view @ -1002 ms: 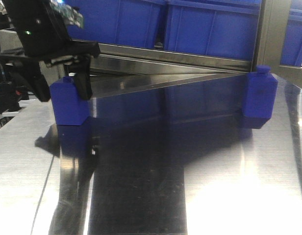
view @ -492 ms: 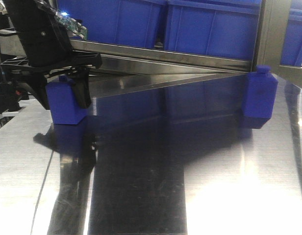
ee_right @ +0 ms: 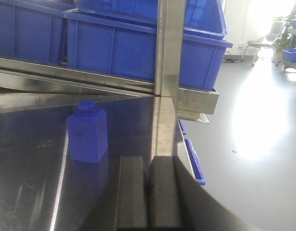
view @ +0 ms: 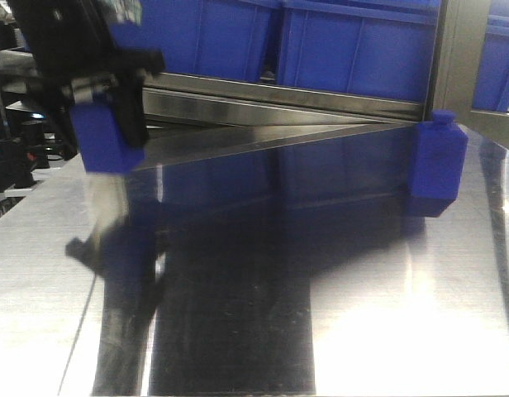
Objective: Pick and sort blue part to right shelf
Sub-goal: 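Raise the held blue part with the left gripper clear of the table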
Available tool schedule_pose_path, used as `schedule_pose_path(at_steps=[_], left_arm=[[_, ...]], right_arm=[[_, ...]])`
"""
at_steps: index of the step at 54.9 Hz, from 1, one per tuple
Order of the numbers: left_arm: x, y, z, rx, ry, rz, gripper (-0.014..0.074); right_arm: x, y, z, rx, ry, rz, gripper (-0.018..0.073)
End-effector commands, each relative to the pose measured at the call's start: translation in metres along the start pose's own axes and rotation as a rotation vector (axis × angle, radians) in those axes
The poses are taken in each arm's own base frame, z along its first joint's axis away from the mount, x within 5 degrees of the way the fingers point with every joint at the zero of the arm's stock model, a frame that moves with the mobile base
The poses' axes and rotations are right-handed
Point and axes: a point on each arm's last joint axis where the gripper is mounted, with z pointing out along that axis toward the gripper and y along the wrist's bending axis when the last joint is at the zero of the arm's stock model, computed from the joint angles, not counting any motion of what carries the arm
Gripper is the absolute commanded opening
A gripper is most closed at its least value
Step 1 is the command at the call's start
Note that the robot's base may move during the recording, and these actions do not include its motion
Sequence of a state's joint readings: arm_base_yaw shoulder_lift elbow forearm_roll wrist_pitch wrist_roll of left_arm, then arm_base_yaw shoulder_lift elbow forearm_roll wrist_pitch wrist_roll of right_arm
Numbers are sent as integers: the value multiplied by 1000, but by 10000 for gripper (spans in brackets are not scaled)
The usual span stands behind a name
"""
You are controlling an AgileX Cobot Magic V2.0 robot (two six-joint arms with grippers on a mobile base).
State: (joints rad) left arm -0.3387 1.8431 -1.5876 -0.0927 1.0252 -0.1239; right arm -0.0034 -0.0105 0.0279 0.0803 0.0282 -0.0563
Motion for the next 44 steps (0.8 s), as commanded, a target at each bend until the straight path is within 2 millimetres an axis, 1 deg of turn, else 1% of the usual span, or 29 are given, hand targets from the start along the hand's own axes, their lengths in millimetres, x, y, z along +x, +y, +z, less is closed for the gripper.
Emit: schedule_pose_path(at_steps=[1, 6, 7, 8, 9, 10, 11, 13, 19, 21, 22, 31, 32, 41, 44], left_arm=[[3, -8, -65, 34, -205, 46, 246], [18, -5, -91, 22, -301, 67, 246], [22, -4, -98, 21, -325, 70, 246], [26, -3, -101, 16, -339, 74, 246], [30, -3, -109, 17, -365, 77, 246], [34, -1, -110, 12, -379, 81, 246], [39, -1, -118, 10, -406, 85, 246], [49, 1, -127, 4, -450, 93, 246], [79, 8, -150, -8, -579, 114, 246], [89, 10, -153, -16, -614, 125, 246], [95, 11, -160, -18, -645, 130, 246], [147, 22, -178, -53, -822, 184, 242], [154, 23, -182, -55, -850, 190, 242], [211, 34, -187, -70, -1018, 232, 242], [227, 36, -187, -65, -1056, 233, 242]], right_arm=[[-11, 0, -2, 4, -111, -9, 68], [-11, 0, -2, 4, -111, -9, 68], [-11, 0, -2, 4, -111, -9, 68], [-11, 0, -2, 4, -111, -9, 68], [-11, 0, -2, 4, -111, -9, 68], [-11, 0, -2, 4, -111, -9, 68], [-11, 0, -2, 4, -111, -9, 68], [-11, 0, -2, 4, -111, -9, 68], [-11, 0, -2, 4, -111, -9, 68], [-11, 0, -2, 4, -111, -9, 68], [-11, 0, -2, 4, -111, -9, 68], [-11, 0, -2, 4, -111, -9, 68], [-11, 0, -2, 4, -111, -9, 68], [-11, 0, -2, 4, -110, -9, 68], [-11, 0, -2, 4, -109, -9, 68]])
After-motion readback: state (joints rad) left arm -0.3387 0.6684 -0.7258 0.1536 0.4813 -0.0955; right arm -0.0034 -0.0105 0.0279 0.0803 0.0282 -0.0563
